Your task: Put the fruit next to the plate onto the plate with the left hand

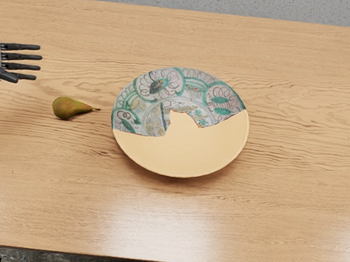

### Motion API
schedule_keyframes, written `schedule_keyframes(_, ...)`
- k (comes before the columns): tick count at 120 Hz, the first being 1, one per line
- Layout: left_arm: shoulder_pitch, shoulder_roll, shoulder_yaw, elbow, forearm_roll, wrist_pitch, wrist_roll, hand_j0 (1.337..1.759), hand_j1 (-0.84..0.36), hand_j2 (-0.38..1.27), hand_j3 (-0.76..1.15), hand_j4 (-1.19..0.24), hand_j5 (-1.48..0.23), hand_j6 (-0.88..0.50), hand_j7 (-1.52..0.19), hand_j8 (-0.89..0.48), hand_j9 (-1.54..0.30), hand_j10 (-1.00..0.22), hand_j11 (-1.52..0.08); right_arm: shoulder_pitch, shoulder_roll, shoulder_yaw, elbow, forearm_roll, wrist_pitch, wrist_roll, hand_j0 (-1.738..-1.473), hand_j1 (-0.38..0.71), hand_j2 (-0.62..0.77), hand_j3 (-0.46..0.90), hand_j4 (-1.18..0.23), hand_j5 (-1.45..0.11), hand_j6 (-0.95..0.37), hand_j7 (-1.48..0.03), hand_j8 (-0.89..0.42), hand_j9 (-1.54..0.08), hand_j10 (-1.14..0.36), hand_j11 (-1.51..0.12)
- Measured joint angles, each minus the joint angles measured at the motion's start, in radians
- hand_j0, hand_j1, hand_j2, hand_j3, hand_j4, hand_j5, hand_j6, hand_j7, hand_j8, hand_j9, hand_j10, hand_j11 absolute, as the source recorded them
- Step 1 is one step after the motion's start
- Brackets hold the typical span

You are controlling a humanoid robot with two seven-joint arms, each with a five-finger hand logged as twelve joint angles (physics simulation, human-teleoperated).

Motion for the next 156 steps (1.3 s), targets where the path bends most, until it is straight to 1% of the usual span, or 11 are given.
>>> schedule_keyframes(18, -0.004, -0.008, 0.008, 0.007, 0.005, -0.001, 0.008, 1.658, 0.3, 0.01, 0.0, -0.04, -0.05, -0.04, -0.05, -0.04, -0.05, -0.04, -0.05, 0.0, 0.0, 0.001, 0.0, 0.0, 0.0, 0.0, -1.658, -0.35, 0.0, 0.0, 0.0, 0.0, 0.0, 0.0, 0.0, 0.0, 0.0, 0.0)
schedule_keyframes(34, -0.067, -0.055, 0.018, 0.007, 0.023, -0.001, 0.091, 1.658, 0.31, 0.01, 0.0, -0.03, -0.05, -0.03, -0.05, -0.03, -0.05, -0.03, -0.05, 0.0, 0.0, 0.0, 0.0, 0.0, 0.0, 0.0, -1.658, -0.35, 0.0, 0.0, 0.0, 0.0, 0.0, 0.0, 0.0, 0.0, 0.0, 0.0)
schedule_keyframes(40, -0.142, -0.121, 0.023, 0.007, 0.115, -0.001, 0.106, 1.658, 0.31, 0.01, 0.0, -0.03, -0.05, -0.03, -0.05, -0.03, -0.05, -0.03, -0.05, 0.0, 0.0, 0.0, 0.0, 0.0, 0.0, 0.0, -1.658, -0.35, 0.0, 0.0, 0.0, 0.0, 0.0, 0.0, 0.0, 0.0, 0.0, 0.0)
schedule_keyframes(57, -0.223, -0.246, 0.028, -0.015, 0.523, 0.018, 0.125, 1.658, 0.31, 0.01, 0.0, -0.04, -0.05, -0.04, -0.05, -0.04, -0.05, -0.04, -0.05, 0.0, 0.0, 0.0, 0.0, 0.0, 0.0, 0.0, -1.658, -0.35, 0.0, 0.0, 0.0, 0.0, 0.0, 0.0, 0.0, 0.0, 0.0, 0.0)
schedule_keyframes(70, -0.218, -0.26, 0.044, -0.137, 0.807, 0.219, 0.129, 1.658, 0.3, 0.01, 0.0, -0.04, -0.05, -0.04, -0.05, -0.04, -0.05, -0.04, -0.05, 0.0, 0.0, 0.0, 0.0, 0.0, 0.0, 0.0, -1.658, -0.35, 0.0, 0.0, 0.0, 0.0, 0.0, 0.0, 0.0, 0.0, 0.0, 0.0)
schedule_keyframes(84, -0.216, -0.284, 0.055, -0.223, 0.927, 0.384, 0.13, 1.658, 0.3, 0.01, 0.0, -0.04, -0.05, -0.04, -0.05, -0.04, -0.05, -0.04, -0.05, 0.0, 0.0, 0.0, 0.0, 0.0, 0.0, 0.0, -1.658, -0.35, 0.0, 0.0, 0.0, 0.0, 0.0, 0.0, 0.0, 0.0, 0.0, 0.0)
schedule_keyframes(90, -0.187, -0.317, 0.057, -0.245, 0.968, 0.417, 0.13, 1.658, 0.3, 0.01, 0.0, -0.04, -0.05, -0.04, -0.05, -0.04, -0.05, -0.04, -0.05, 0.0, 0.0, 0.0, 0.0, 0.0, 0.0, 0.0, -1.658, -0.35, 0.0, 0.0, 0.0, 0.0, 0.0, 0.0, 0.0, 0.0, 0.0, 0.0)
schedule_keyframes(98, -0.128, -0.372, 0.059, -0.262, 1.08, 0.47, 0.131, 1.658, 0.3, 0.01, 0.0, -0.05, -0.06, -0.05, -0.06, -0.05, -0.06, -0.05, -0.06, 0.0, 0.0, 0.0, 0.0, 0.0, 0.0, 0.0, -1.658, -0.35, 0.0, 0.0, 0.0, 0.0, 0.0, 0.0, 0.0, 0.0, 0.0, 0.0)
schedule_keyframes(121, -0.057, -0.373, 0.061, -0.294, 1.3, 0.59, 0.131, 1.658, 0.27, 0.01, 0.0, -0.07, -0.08, -0.07, -0.08, -0.07, -0.08, -0.07, -0.08, 0.0, 0.0, 0.0, 0.0, 0.0, 0.0, 0.0, -1.658, -0.35, 0.0, 0.0, 0.0, 0.0, 0.0, 0.0, 0.0, 0.0, 0.0, 0.0)
schedule_keyframes(135, -0.1, -0.373, 0.135, -0.295, 1.344, 0.623, 0.131, 1.658, 0.27, 0.02, 0.0, -0.07, -0.09, -0.08, -0.09, -0.08, -0.09, -0.07, -0.09, 0.0, 0.0, 0.0, 0.0, 0.0, 0.0, 0.0, -1.658, -0.35, 0.0, 0.0, 0.0, 0.0, 0.0, 0.0, 0.0, 0.0, 0.0, 0.0)
schedule_keyframes(156, -0.079, -0.438, 0.244, -0.295, 1.454, 0.748, 0.131, 1.658, 0.26, 0.02, 0.0, -0.08, -0.1, -0.08, -0.1, -0.08, -0.1, -0.08, -0.1, 0.0, 0.0, 0.0, 0.0, 0.0, 0.0, 0.0, -1.658, -0.35, 0.0, 0.0, 0.0, 0.0, 0.0, 0.0, 0.0, 0.0, 0.0, 0.0)
